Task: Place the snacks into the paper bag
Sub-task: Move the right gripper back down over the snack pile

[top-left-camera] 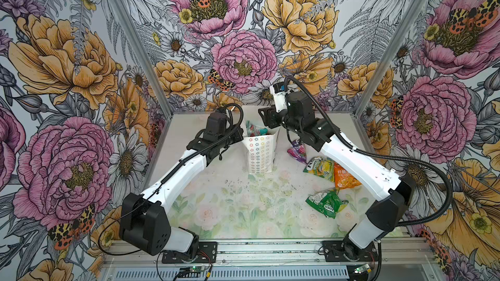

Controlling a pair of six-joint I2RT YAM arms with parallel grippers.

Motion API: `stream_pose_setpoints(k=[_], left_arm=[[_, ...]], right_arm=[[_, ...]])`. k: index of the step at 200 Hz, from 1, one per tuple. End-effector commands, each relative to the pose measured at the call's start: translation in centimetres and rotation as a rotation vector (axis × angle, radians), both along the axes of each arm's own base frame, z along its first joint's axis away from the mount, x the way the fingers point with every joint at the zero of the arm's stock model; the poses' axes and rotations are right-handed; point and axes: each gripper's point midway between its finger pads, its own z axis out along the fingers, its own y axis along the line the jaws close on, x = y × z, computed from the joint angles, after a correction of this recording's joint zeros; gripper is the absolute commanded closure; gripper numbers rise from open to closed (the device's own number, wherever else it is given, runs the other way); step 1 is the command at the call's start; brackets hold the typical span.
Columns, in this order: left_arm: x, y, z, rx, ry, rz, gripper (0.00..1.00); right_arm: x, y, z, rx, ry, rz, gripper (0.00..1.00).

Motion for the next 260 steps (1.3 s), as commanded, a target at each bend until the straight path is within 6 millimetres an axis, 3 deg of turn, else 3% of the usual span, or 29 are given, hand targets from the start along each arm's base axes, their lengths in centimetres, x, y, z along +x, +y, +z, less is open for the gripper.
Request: stream_pose_setpoints(k=[1,41,72,116,138,174,218,260], left_arm=[[0.6,-0.2,0.6,0.0,-0.024,-0.007,1.0],[0.7,-0.4,0.1,-0.006,-0.013,-0.016,1.0],[0.8,-0.6,-0.1,-0.01,-0.006,-0.024,1.0],[1.1,-0.9,-0.5,-0.012,0.003,-0.036,1.0],[1.3,-1.0,-0.6,-0.015,0.007,-0.039,1.0],[1.3,-0.9,-0.7,-0.014,0.007,-0.036,1.0],[1.3,-0.8,-0.8,-0.015,0.009,-0.034,1.0],[1.3,-0.7,-0.6,-0.018,0.006,-0.032,1.0]], right_arm=[[-2.2,-2.3,-0.6,-0.027,0.018,-0.036,0.34],[-4.9,-8.3,-3.1,-0.078,0.039,-0.211,0.24],[-7.2,-12.0,-6.1,-0.084,0.121,-0.327,0.2],[-10.5,-17.0,-12.0,-0.096,0.461,-0.495,0.17],[-11.9,-17.7,-15.8,-0.046,0.692,-0.5,0.01],[-13.4,-18.0,-20.2,-0.077,0.861,-0.505,0.0],[-12.4,-20.7,-22.7,-0.123,0.901,-0.644,0.0],[-11.3,-23.3,-23.7,-0.067,0.943,-0.778,0.0]])
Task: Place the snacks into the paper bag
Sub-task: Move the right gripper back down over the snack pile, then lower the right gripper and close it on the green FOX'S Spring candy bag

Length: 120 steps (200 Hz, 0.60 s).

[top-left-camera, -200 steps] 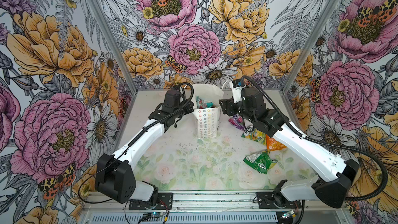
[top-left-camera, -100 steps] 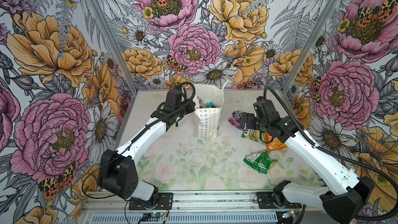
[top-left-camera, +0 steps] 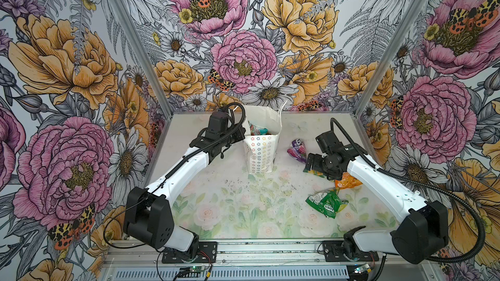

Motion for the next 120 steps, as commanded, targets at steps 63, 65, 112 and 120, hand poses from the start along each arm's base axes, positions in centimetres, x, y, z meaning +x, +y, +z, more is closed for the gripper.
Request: stream_pose_setpoints(k=[63,65,112,120], left_arm=[[0.2,0.5,0.3,0.001,-0.005,0.009,1.0],[0.1,0.4,0.2,0.001,-0.004,0.007,1.0],[0.1,0.2,0.1,-0.002,-0.002,0.001,1.0],[0.1,0.3,0.1,-0.001,-0.001,0.001,1.0]], right_arm=[[1.1,-1.9,-3.3,0.183,0.174,-0.414,0.0],[1.1,-1.9,-3.4,0.186,0.177,-0.423,0.0],[2.6,-2.3,-2.6,0.3,0.103,-0.665,0.0],[2.8,-2.2,-2.9,0.357,0.097,-0.726,0.0]])
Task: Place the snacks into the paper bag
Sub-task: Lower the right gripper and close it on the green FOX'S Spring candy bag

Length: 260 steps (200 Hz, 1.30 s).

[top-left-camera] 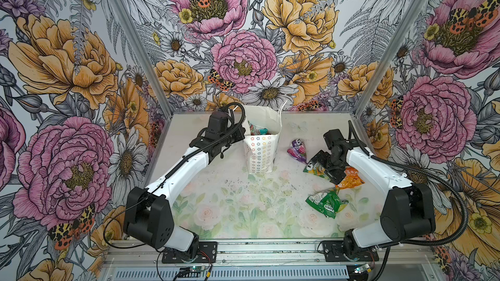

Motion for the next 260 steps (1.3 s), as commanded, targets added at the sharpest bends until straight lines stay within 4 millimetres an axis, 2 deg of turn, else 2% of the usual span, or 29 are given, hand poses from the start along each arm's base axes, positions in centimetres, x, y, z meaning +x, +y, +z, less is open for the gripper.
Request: stream_pose_setpoints(k=[1,29,59,113,191,260], left_arm=[[0.1,0.2,0.1,-0.001,-0.001,-0.001,1.0],[0.0,0.5,0.2,0.001,-0.009,0.006,1.0],[0.0,0.5,0.4,-0.003,-0.011,0.003,1.0],[-0.2,0.5,0.6,-0.007,-0.016,0.001,1.0],[-0.4,0.8,0.6,-0.006,-0.019,0.01,1.0],[-0.2,0.5,0.7,-0.01,-0.019,0.008,1.0]], right_arm=[[1.4,0.2,0.9,0.12,-0.082,-0.221,0.0],[1.3,-0.4,-0.2,0.189,-0.12,-0.411,0.0],[1.4,-1.3,-0.8,0.222,-0.165,-0.516,0.0],[2.5,-1.6,-0.6,0.243,-0.173,-0.539,0.0],[4.4,-2.4,-1.8,0.255,-0.155,-0.595,0.0],[6.1,-1.9,-4.8,0.257,-0.091,-0.573,0.02]])
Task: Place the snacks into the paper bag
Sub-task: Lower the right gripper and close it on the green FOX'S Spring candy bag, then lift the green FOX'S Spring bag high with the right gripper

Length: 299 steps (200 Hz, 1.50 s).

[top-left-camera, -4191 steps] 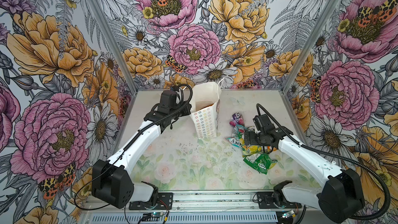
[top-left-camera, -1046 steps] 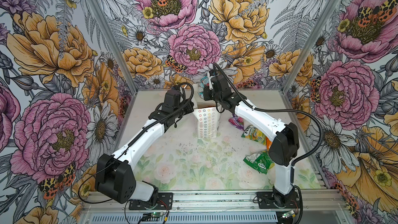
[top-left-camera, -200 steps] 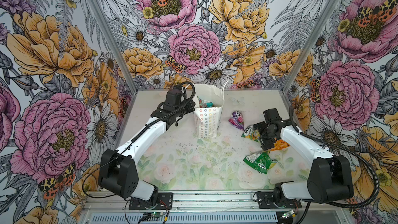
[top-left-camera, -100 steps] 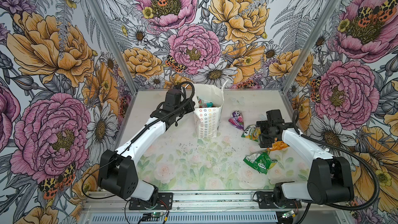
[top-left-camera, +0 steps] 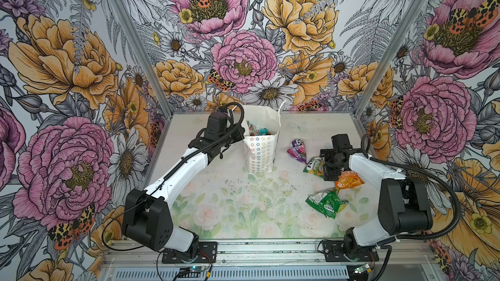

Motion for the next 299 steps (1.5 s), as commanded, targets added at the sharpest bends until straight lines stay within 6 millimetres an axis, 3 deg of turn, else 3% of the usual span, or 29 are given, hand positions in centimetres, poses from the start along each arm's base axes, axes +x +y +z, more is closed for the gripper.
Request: stream_pose_setpoints(k=[1,50,107,173,222,258,299], left_arm=[[0.0,0.4,0.2,-0.004,-0.009,0.008,1.0],[0.0,0.5,0.3,-0.005,-0.011,0.017,1.0],[0.0,0.3,0.4,-0.007,-0.011,0.016,1.0],[-0.1,0.2,0.5,-0.006,-0.012,0.016,1.0],[-0.1,0.3,0.6,-0.006,-0.015,0.018,1.0],[-0.1,0.3,0.6,-0.007,-0.016,0.018,1.0],[-0.2,0.4,0.8,-0.006,-0.018,0.019,1.0]], right_arm=[[1.3,0.2,-0.2,0.017,-0.017,0.007,0.02],[1.5,-0.2,-1.4,-0.021,0.003,0.038,0.04],[1.4,0.0,-2.2,-0.039,0.015,0.104,0.15],[2.3,-1.3,0.3,-0.16,-0.08,0.17,0.5],[2.4,-2.7,3.4,-0.275,-0.171,0.2,0.79],[2.7,-3.3,6.8,-0.376,-0.259,0.238,0.87],[3.9,-3.6,13.5,-0.559,-0.422,0.359,0.92]])
